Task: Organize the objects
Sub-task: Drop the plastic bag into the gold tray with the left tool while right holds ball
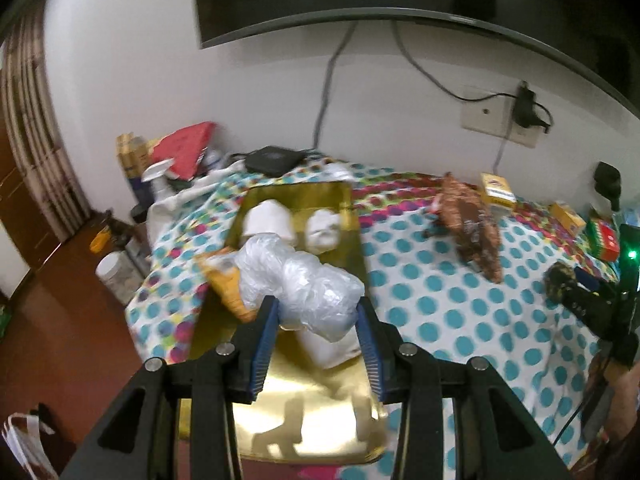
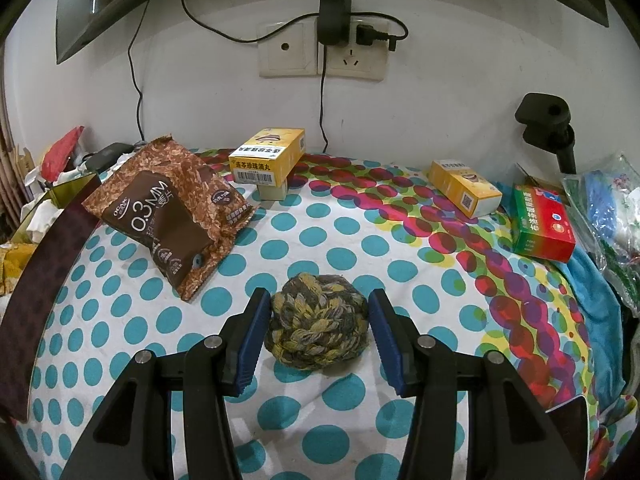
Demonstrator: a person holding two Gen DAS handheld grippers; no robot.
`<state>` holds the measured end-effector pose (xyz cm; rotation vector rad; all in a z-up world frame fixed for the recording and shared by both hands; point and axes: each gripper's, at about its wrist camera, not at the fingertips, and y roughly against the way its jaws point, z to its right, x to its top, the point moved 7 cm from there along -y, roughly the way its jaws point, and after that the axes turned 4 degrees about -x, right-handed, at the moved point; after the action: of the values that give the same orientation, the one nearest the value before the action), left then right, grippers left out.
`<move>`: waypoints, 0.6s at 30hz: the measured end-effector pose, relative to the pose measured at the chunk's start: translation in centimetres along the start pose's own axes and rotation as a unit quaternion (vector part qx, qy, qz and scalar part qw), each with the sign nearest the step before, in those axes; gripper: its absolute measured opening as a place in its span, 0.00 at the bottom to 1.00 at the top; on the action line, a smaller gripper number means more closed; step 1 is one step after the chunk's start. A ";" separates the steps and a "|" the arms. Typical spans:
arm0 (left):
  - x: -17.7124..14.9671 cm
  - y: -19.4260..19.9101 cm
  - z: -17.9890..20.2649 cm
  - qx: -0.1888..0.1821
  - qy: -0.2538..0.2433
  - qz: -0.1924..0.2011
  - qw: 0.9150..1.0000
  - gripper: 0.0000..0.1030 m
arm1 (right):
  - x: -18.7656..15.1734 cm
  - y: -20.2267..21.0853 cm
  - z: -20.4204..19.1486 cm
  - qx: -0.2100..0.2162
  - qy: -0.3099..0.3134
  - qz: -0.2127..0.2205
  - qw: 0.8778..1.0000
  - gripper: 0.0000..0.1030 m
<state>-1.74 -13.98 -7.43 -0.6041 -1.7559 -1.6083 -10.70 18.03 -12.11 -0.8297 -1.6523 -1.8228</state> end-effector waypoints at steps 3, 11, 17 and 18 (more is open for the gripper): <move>-1.2 -0.2 -1.9 0.000 0.020 -0.016 1.000 0.39 | 0.0 -0.1 0.1 -0.002 0.001 0.000 1.000 0.47; -2.5 -2.0 -3.9 0.006 0.040 -0.040 0.998 0.39 | 0.0 0.0 -0.3 -0.005 0.003 0.000 1.000 0.47; -2.6 -4.3 -4.8 0.012 0.042 -0.059 0.997 0.39 | 0.0 0.0 -0.4 -0.007 0.005 0.001 1.000 0.47; -2.6 -4.8 -4.9 0.013 0.043 -0.066 0.997 0.39 | 0.0 0.0 -0.1 -0.007 0.004 0.001 1.000 0.47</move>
<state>-2.65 -19.21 -12.52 -0.4082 -1.7817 -1.6731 -10.68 17.88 -12.13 -0.8275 -1.6349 -1.8371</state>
